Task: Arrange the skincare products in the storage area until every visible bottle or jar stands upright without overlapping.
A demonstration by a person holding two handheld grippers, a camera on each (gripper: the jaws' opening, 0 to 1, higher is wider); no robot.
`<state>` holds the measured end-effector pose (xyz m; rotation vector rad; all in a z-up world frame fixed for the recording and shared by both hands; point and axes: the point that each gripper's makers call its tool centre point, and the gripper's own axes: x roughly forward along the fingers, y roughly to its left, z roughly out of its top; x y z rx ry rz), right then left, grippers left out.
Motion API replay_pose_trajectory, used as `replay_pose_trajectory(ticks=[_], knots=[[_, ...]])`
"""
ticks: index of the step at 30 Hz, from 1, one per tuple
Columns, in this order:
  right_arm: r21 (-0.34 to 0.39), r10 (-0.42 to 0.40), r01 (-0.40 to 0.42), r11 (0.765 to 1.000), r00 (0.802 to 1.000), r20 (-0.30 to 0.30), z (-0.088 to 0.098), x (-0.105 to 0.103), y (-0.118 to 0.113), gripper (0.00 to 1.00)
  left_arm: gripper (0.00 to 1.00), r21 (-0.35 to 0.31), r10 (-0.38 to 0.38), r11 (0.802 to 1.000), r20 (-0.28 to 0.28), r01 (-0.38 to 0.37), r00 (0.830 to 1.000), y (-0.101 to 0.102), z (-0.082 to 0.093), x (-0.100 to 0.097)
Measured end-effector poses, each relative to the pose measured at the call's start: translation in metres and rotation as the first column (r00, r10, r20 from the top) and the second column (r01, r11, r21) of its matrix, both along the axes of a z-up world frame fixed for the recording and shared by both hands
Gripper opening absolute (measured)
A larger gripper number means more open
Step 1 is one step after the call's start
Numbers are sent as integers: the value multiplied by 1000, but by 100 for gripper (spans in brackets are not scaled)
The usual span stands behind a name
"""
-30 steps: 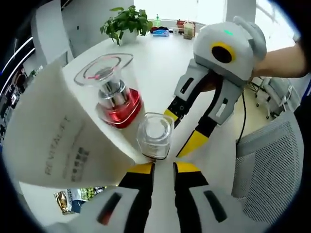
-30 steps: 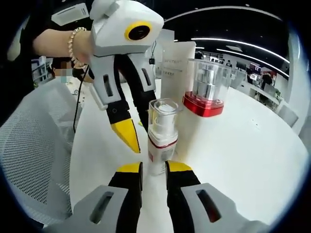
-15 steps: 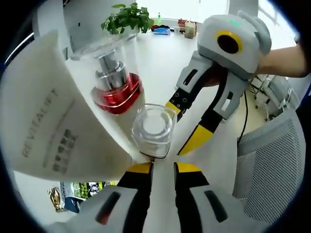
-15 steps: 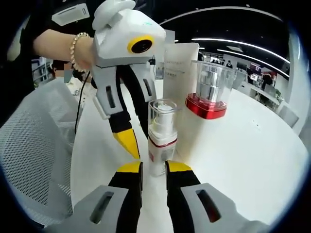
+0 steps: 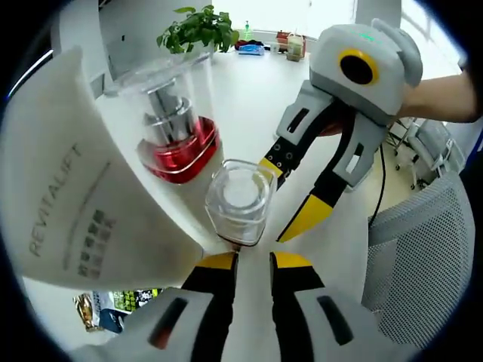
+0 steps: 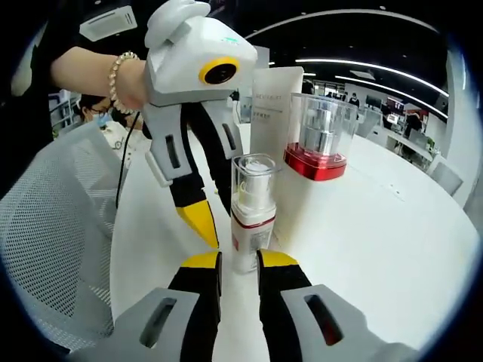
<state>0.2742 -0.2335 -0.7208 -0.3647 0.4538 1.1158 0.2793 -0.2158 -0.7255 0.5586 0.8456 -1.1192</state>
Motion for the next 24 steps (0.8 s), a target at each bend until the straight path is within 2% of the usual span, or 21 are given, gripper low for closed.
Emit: replay_pose_trajectory(ticks=[14,24], knots=[[-24,-13,13,1000,1000,-9,3,-8,-2,27,30,6,39,999,-3,-39,999,15,2,-7],[-16,-50,50,999,998,-37,5,-20,-2,35,39,-27,144,989,-13,-144,989,40,13,-14]])
